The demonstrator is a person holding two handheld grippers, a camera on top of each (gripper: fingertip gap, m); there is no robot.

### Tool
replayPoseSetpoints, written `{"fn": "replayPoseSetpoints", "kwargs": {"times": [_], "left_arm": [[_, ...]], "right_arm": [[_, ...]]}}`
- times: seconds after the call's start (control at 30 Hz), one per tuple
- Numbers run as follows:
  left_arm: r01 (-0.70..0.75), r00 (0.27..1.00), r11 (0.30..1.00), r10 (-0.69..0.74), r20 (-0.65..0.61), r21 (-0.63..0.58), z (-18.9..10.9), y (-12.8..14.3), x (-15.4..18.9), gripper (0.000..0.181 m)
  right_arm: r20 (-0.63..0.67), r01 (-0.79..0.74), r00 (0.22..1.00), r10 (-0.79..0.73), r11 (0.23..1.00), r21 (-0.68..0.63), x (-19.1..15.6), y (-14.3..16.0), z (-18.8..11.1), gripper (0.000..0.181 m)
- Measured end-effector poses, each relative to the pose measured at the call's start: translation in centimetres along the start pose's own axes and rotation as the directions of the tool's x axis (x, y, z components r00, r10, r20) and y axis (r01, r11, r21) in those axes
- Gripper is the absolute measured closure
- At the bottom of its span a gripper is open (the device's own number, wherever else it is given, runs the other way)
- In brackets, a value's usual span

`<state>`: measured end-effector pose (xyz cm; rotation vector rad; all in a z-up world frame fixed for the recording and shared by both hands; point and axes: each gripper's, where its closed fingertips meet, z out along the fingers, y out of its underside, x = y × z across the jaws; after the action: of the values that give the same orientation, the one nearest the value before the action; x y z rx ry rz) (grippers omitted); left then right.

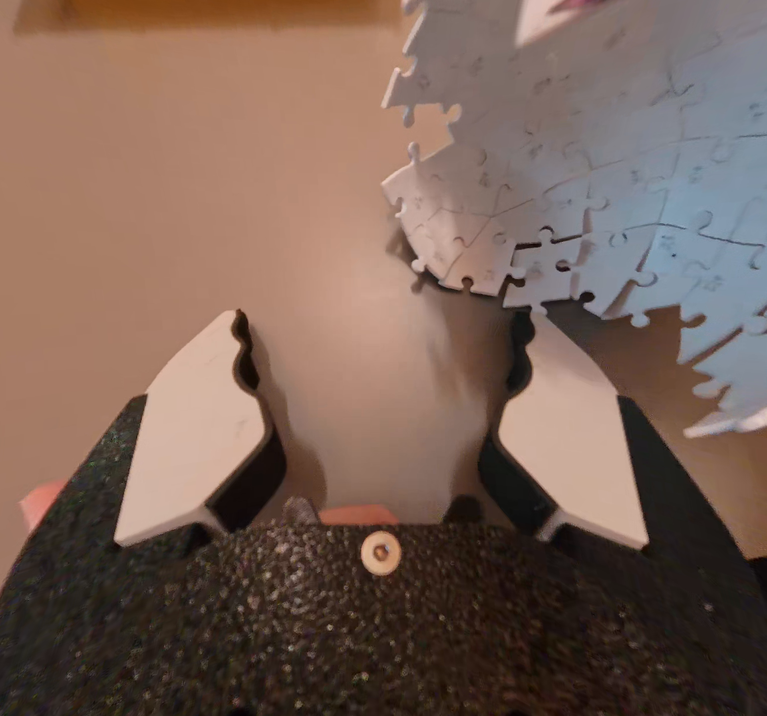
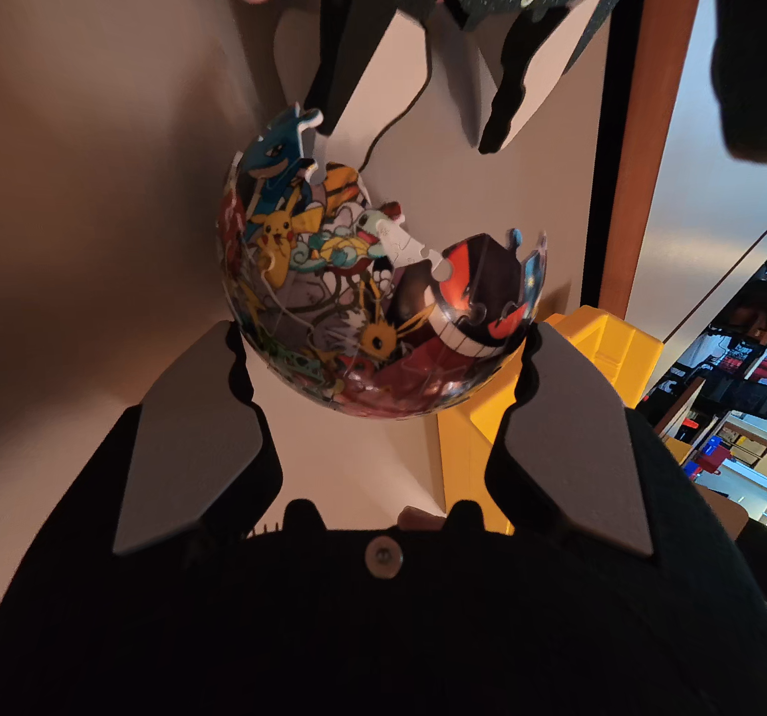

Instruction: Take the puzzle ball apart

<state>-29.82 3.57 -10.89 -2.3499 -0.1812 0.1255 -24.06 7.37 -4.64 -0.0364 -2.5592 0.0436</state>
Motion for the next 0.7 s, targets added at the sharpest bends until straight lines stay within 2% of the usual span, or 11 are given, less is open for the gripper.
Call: {"fn": "replayPoseSetpoints", "kwargs": {"times": [0.33, 0.7], "left_arm": [[0.005, 1.000, 1.000, -0.005, 0.004, -0.027, 0.3, 0.0, -0.1, 0.060], [0.040, 0.999, 0.998, -0.039, 0.025, -0.046, 0.1, 0.3, -0.8, 0.059]], "right_arm": [[-0.014, 0.004, 1.000, -0.004, 1.000, 0.008, 0.0, -0.4, 0.1, 0.055], [-0.088, -0.022, 0.996, 0.025, 0.999, 0.029, -0.2, -0.2, -0.2, 0.054]]}}
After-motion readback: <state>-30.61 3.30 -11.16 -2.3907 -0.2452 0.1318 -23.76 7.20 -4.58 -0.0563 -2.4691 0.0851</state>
